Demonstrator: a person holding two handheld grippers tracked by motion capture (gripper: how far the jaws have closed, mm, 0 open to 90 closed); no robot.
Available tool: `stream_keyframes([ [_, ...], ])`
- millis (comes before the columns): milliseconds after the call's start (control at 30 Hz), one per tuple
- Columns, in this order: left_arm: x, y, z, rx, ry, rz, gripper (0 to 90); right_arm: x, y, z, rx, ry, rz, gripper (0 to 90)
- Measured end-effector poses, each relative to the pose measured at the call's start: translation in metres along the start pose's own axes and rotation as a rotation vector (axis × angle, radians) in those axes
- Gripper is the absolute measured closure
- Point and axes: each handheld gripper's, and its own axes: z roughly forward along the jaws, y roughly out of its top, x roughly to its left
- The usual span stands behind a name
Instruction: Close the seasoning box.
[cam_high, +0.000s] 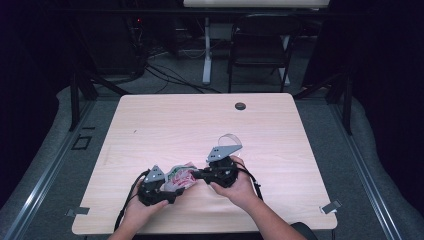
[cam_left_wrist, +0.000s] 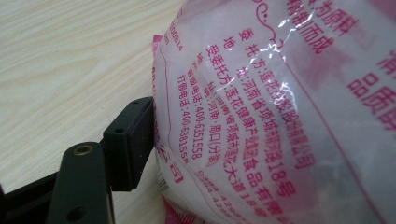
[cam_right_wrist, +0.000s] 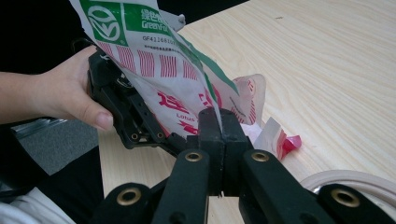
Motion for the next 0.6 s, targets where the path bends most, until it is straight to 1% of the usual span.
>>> stream_keyframes([
  [33, -0.001, 0.0, 0.001, -0.006, 0.002, -0.007, 32.5, 0.0, 0.0, 0.0, 0.0, 0.0, -0.001, 90.0],
  [67, -0.001, 0.0, 0.003, -0.002, 0.0, -0.008, 32.3, 0.001, -0.001, 0.0, -0.002, 0.0, 0.001, 90.0],
  [233, -0.002, 0.0, 0.011, 0.013, 0.016, 0.026, 30.6, 0.001, -0.002, -0.001, -0.001, -0.005, 0.005, 90.0],
  [333, -0.002, 0.0, 0.013, 0.019, 0.015, 0.036, 30.5, 0.001, -0.003, -0.001, 0.001, -0.007, 0.005, 90.0],
  [367, -0.002, 0.0, 0.014, 0.022, 0.024, 0.041, 30.5, 0.001, -0.004, -0.001, 0.003, -0.009, 0.004, 90.0],
  [400, -0.002, -0.001, 0.016, 0.032, 0.032, 0.047, 30.9, 0.001, -0.004, -0.001, 0.0, -0.009, 0.003, 90.0],
  [433, -0.002, -0.002, 0.018, 0.049, 0.029, 0.046, 30.8, 0.002, -0.004, -0.001, -0.001, -0.009, 0.006, 90.0],
  [467, -0.002, -0.002, 0.02, 0.062, 0.032, 0.054, 30.8, 0.002, -0.004, -0.001, 0.002, -0.015, 0.004, 90.0],
  [500, -0.002, -0.003, 0.021, 0.066, 0.033, 0.058, 30.8, 0.002, -0.004, -0.001, 0.005, -0.016, 0.003, 90.0],
  [533, -0.002, -0.004, 0.022, 0.057, 0.044, 0.072, 30.4, 0.002, -0.005, -0.001, 0.007, -0.018, 0.004, 90.0],
  [600, -0.003, -0.005, 0.024, 0.045, 0.049, 0.083, 30.0, 0.002, -0.005, -0.001, 0.012, -0.019, 0.003, 90.0],
])
